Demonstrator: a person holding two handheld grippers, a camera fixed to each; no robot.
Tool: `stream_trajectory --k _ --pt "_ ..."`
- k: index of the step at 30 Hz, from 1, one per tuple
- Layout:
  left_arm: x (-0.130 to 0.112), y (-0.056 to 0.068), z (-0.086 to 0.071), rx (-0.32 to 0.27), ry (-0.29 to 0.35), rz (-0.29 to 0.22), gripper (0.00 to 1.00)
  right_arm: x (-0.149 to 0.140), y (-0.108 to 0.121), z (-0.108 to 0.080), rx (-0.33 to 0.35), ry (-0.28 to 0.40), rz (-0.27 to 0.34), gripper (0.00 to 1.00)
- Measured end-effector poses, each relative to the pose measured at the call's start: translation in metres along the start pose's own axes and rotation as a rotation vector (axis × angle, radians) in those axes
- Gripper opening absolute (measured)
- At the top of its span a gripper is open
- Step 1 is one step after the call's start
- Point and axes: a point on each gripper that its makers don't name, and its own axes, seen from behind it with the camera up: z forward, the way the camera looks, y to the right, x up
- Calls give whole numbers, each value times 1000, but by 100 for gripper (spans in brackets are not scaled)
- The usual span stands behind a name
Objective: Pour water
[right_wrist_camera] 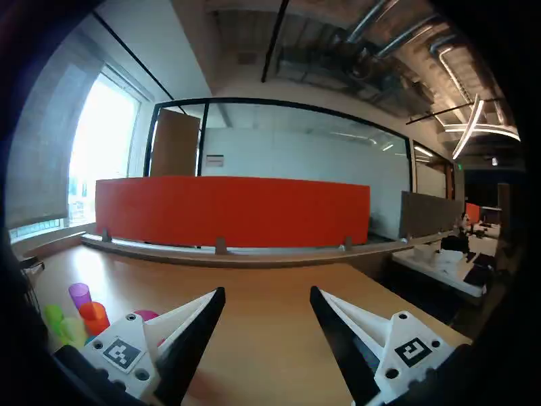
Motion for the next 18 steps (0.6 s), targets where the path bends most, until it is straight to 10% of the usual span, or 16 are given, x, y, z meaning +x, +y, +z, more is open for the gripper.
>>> stream_trajectory --k 18 --pt "1 2 3 -9 -1 0 86 2 0 -6 26 26 18 97"
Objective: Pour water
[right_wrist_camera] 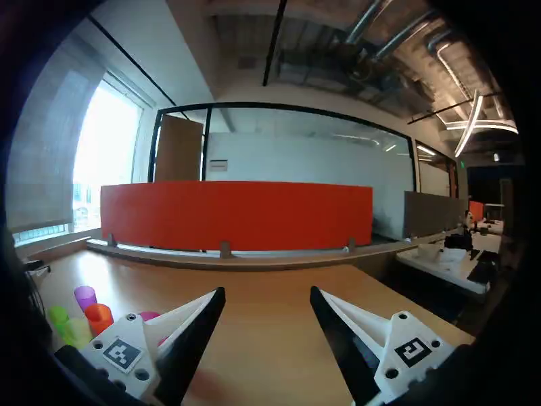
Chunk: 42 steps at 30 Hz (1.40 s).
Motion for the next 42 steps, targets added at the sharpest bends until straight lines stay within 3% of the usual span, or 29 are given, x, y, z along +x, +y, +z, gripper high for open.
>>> stream_trajectory --k 12,17,21,29,42 --pt "0 0 0 1 0 -1 87 12 -11 6 0 82 -62 98" --pt "0 0 0 1 0 0 87 2 -19 11 9 112 -82 98" --pt "0 0 0 1 0 0 87 -8 -27 15 40 124 -64 99" --pt "0 0 0 0 0 0 87 -35 -31 21 59 99 -14 99" --pt "0 0 0 0 0 -1 87 -53 -41 20 89 80 -35 100"
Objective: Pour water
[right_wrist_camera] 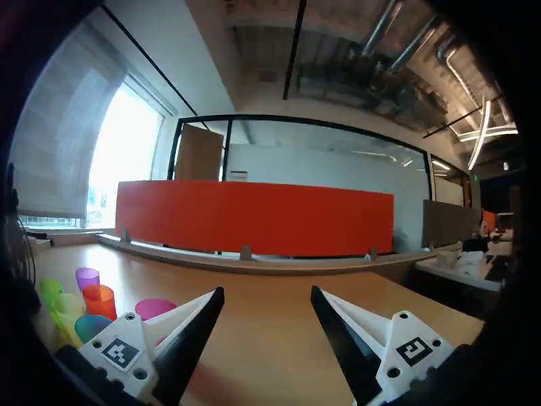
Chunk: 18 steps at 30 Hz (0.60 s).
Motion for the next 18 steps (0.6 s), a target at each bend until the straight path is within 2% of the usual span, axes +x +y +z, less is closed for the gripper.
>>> stream_trajectory --k 9,18 --pt "0 0 0 0 0 0 87 -6 0 -3 2 -9 2 100" --pt "0 0 0 0 0 0 87 -12 6 -1 -4 -16 30 100"
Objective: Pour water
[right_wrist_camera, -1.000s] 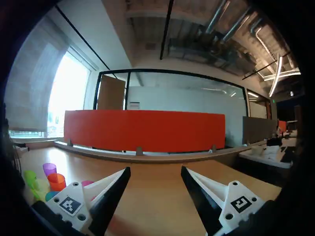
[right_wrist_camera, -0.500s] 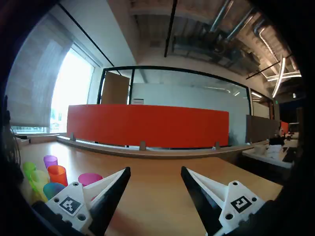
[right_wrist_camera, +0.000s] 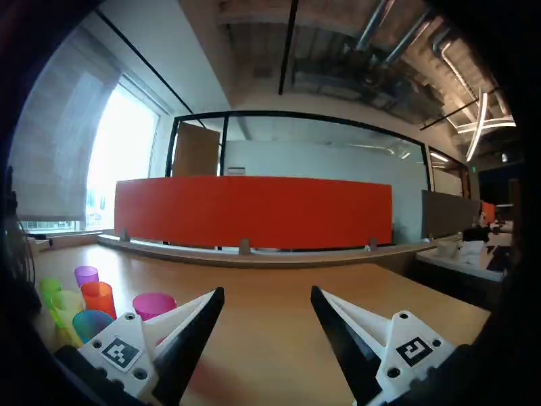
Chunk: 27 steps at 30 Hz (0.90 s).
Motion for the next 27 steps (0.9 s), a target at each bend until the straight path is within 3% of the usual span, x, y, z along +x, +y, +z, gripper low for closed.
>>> stream_trajectory --k 27 --pt "-1 0 0 0 0 0 87 -16 7 4 -5 -41 24 100"
